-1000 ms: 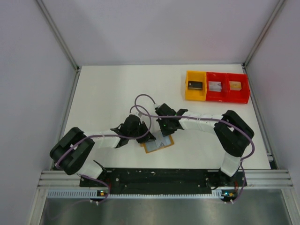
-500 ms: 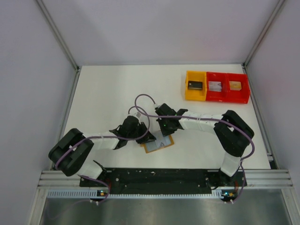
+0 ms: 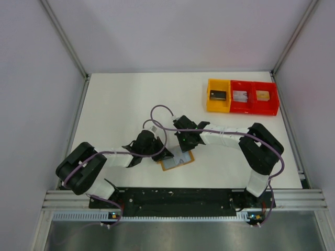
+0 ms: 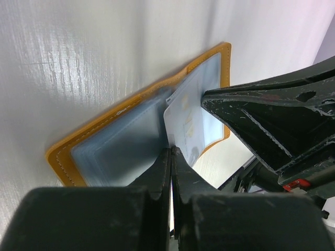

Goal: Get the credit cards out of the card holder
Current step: Remove the credit card from the card holder.

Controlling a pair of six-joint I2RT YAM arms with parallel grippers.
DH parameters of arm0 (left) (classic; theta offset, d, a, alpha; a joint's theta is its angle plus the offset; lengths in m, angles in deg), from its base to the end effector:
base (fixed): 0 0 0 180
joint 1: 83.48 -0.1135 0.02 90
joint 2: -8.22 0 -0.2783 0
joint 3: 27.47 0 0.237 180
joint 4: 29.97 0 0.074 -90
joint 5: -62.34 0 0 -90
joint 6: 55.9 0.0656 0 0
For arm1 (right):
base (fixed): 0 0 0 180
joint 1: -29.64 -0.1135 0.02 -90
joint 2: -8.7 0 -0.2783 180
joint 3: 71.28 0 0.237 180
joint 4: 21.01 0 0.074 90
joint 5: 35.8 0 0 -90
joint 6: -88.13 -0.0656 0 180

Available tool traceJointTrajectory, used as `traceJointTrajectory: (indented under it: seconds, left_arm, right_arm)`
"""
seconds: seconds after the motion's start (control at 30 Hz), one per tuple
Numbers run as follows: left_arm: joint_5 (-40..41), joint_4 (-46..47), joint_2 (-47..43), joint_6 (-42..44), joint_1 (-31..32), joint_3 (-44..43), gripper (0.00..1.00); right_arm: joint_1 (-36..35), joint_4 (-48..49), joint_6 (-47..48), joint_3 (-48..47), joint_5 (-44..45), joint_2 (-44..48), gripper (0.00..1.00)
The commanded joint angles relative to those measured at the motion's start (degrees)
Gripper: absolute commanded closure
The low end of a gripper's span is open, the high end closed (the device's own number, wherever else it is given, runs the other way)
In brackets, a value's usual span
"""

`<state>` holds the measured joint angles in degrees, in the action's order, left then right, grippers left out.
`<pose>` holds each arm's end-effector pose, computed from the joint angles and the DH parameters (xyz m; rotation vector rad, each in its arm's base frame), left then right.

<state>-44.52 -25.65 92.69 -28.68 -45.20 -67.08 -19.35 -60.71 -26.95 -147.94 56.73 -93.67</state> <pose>0.1963 -0.1792 0.1344 -0.3734 2.5453 -1.1543 0.2327 0.2631 0.1556 -0.5579 2.6988 0.3132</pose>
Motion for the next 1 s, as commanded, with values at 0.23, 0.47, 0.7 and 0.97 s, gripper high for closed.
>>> traceJointTrajectory:
  seconds: [0.23, 0.47, 0.7, 0.97]
  left_arm:
    - [-1.0, 2.8, -2.5, -0.3, 0.3, 2.5, 1.0]
    - [0.9, -2.4, -5.3, 0.7, 0.2, 3.4, 1.0]
    - [0.9, -3.4, -3.5, 2.2, 0.2, 1.2, 1.0]
    - [0.5, -0.3, -4.7, 0.2, 0.2, 2.0, 0.79]
  right_arm:
    - [0.5, -3.7, 1.2, 4.7, 4.2, -6.0, 1.0]
    - [0.8, -3.4, 1.2, 5.0, 4.4, -5.8, 1.0]
    - [0.9, -0.7, 2.4, 5.9, 3.0, 2.0, 1.0]
    - [0.8, 1.0, 3.1, 5.1, 1.8, 5.2, 1.0]
